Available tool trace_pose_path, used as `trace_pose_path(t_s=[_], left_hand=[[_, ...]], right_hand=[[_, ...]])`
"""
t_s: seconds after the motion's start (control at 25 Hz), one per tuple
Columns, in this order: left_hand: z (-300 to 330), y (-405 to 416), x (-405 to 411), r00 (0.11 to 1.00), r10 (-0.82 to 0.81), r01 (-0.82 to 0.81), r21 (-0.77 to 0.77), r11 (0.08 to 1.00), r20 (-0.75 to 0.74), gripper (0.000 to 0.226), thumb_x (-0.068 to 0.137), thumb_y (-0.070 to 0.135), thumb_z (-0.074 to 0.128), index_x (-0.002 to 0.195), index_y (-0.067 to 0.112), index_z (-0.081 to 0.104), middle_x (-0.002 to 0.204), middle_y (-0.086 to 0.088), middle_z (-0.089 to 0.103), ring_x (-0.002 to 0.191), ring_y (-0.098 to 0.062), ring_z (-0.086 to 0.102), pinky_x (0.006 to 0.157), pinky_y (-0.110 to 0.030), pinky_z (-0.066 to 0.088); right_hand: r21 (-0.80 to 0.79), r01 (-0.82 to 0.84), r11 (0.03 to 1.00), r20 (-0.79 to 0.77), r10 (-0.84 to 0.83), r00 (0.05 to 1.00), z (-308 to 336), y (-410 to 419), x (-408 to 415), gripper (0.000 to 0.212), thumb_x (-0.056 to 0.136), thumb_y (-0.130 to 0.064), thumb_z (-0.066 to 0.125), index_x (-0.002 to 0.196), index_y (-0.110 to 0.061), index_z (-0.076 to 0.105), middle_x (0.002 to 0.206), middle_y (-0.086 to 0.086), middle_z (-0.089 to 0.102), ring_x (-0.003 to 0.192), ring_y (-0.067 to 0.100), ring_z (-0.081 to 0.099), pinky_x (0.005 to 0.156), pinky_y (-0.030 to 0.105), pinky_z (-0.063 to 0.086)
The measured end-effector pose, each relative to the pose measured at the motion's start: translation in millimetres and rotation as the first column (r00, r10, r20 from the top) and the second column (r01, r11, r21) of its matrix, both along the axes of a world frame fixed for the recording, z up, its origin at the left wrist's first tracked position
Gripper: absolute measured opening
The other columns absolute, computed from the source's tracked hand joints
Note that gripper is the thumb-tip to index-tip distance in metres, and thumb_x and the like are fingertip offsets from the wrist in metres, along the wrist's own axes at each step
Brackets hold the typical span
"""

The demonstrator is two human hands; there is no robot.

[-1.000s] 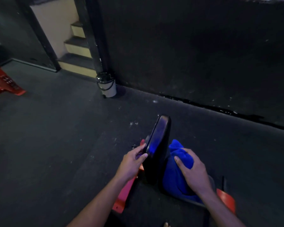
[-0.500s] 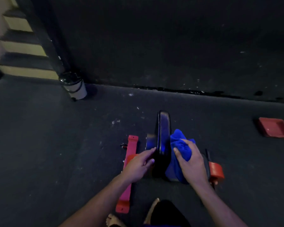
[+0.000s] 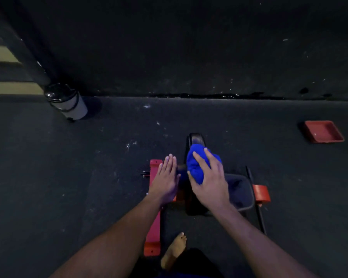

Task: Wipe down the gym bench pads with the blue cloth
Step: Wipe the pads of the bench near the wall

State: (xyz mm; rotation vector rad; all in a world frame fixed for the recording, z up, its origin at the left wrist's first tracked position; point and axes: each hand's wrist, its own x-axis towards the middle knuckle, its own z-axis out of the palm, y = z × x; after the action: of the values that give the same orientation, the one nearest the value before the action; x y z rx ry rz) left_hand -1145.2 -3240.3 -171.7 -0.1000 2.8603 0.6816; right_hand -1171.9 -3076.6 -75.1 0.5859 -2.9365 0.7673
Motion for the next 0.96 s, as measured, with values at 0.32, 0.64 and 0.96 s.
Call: trace_pose_path(t_s=[0.32, 0.64, 0.96], left_hand=[[-38.5, -1.6, -34.6, 0.987, -0.156, 0.15, 0.113, 0.982, 0.047, 0.062, 0.113, 0.031, 0.026, 0.162, 0.004, -0.002, 0.171, -0.012, -0.01, 0.159, -0.024, -0.006, 0.127, -0.035, 0.001], [-33.8, -17.0, -47.4, 0.943, -0.308, 0.292, 0.134, 0.947, 0.125, 0.066, 0.112, 0.035, 0.025, 0.161, 0.006, -0.008, 0.17, -0.01, -0.017, 0.158, -0.023, -0.011, 0.126, -0.037, -0.001], [-33.2, -21.0, -52.3, 0.915, -0.367, 0.345, 0.146, 0.927, 0.168, 0.065, 0.112, 0.037, 0.023, 0.162, 0.009, -0.008, 0.171, -0.006, -0.015, 0.158, -0.021, -0.013, 0.127, -0.037, -0.004]], right_hand=[[0.108, 0.05, 0.993, 0.114, -0.063, 0.992, 2.8, -47.2, -116.5, 0.05, 0.089, -0.049, 0.059, 0.137, -0.037, 0.052, 0.141, -0.012, 0.047, 0.122, 0.023, 0.051, 0.097, 0.042, 0.049], [0.063, 0.059, 0.996, -0.013, -0.058, 0.998, -15.7, 12.0, 52.6, 0.07, 0.087, -0.043, 0.062, 0.151, -0.04, 0.033, 0.162, -0.01, 0.024, 0.137, 0.02, 0.041, 0.108, 0.035, 0.044], [0.188, 0.133, 0.973, 0.138, -0.16, 0.977, 6.8, -48.8, -100.6, 0.055, 0.086, -0.048, 0.062, 0.138, -0.045, 0.045, 0.147, -0.015, 0.04, 0.124, 0.021, 0.047, 0.093, 0.049, 0.052]])
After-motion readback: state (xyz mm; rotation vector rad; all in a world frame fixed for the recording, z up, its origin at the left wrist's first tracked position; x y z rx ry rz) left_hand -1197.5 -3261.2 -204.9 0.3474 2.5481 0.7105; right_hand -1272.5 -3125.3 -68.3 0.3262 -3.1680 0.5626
